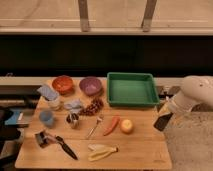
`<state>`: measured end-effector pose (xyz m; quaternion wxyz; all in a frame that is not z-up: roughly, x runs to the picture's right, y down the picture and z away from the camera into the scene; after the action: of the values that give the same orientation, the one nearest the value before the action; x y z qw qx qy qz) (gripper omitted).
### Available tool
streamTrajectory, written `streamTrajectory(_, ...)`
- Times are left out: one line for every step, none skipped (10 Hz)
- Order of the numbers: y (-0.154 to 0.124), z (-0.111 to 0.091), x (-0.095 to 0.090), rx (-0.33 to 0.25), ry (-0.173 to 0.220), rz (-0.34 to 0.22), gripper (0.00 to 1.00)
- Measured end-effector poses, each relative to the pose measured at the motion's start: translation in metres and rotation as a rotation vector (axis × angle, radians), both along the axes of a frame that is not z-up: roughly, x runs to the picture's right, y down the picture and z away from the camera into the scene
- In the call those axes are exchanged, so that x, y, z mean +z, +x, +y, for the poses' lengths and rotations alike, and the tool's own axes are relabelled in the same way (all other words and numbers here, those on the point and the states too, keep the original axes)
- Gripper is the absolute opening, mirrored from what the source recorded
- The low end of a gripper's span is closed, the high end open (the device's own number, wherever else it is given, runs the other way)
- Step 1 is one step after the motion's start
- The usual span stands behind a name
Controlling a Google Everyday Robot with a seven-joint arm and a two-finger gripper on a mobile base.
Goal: Wipe purple bowl with eraser
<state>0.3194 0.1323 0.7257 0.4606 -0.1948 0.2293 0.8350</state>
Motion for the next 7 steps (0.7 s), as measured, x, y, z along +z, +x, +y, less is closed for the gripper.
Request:
streamTrajectory(-0.015, -0.013, -0.001, -0.021, 0.022, -0.011, 0.12)
streamTrajectory(-0.036, -0.027, -0.001, -0.052, 0.046, -0.028, 0.12)
streamTrajectory(-0.061, -0.043, -0.002, -0.096, 0.076, -0.051, 0.12)
streamTrajectory(-0.084, -0.055, -0.003, -0.144, 0.1, -0.076, 0.12)
streamTrajectory(-0.108, -0.067, -0.003, -0.196, 0.123, -0.103, 0.12)
streamTrajectory(-0.129, -0.077, -0.003, -0.24, 0.14, -0.127, 0.12)
streamTrajectory(-0.155, -0.088, -0.003, -0.281, 0.154, -0.154, 0.12)
